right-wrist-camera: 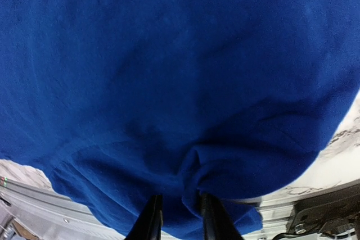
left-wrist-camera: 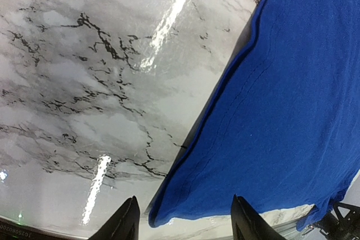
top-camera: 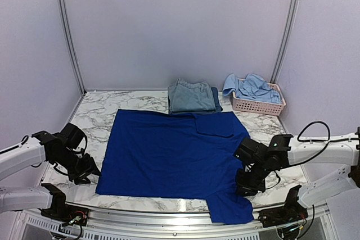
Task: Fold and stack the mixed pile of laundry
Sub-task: Pick up the flattened T-shirt from the center of the board.
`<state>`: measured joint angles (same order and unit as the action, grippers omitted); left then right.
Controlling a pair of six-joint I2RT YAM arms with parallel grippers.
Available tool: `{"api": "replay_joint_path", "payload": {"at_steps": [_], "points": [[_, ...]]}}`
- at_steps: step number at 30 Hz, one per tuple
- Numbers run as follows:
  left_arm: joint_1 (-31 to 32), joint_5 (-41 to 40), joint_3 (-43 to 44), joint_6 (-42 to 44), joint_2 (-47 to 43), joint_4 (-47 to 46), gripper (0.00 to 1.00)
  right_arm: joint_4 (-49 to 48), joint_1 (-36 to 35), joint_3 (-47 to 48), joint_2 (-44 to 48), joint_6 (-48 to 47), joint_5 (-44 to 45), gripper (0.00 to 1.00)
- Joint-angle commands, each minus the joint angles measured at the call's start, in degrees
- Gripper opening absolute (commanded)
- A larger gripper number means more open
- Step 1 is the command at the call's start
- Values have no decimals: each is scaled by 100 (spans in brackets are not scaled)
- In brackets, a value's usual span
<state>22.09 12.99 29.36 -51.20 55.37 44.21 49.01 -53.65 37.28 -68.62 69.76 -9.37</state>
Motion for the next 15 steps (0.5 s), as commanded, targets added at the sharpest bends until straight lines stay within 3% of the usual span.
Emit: {"api": "replay_joint_path", "payload": {"at_steps": [1, 12, 15], "points": [[22, -60, 114, 49, -41, 184, 57, 326, -132, 269, -93, -89, 150, 25], [15, -73, 14, 57, -17, 176, 58, 149, -228, -260, -121, -206, 57, 32], [17, -46, -5, 79, -22, 178, 58, -55, -241, -380, -213, -242, 25, 29]]}}
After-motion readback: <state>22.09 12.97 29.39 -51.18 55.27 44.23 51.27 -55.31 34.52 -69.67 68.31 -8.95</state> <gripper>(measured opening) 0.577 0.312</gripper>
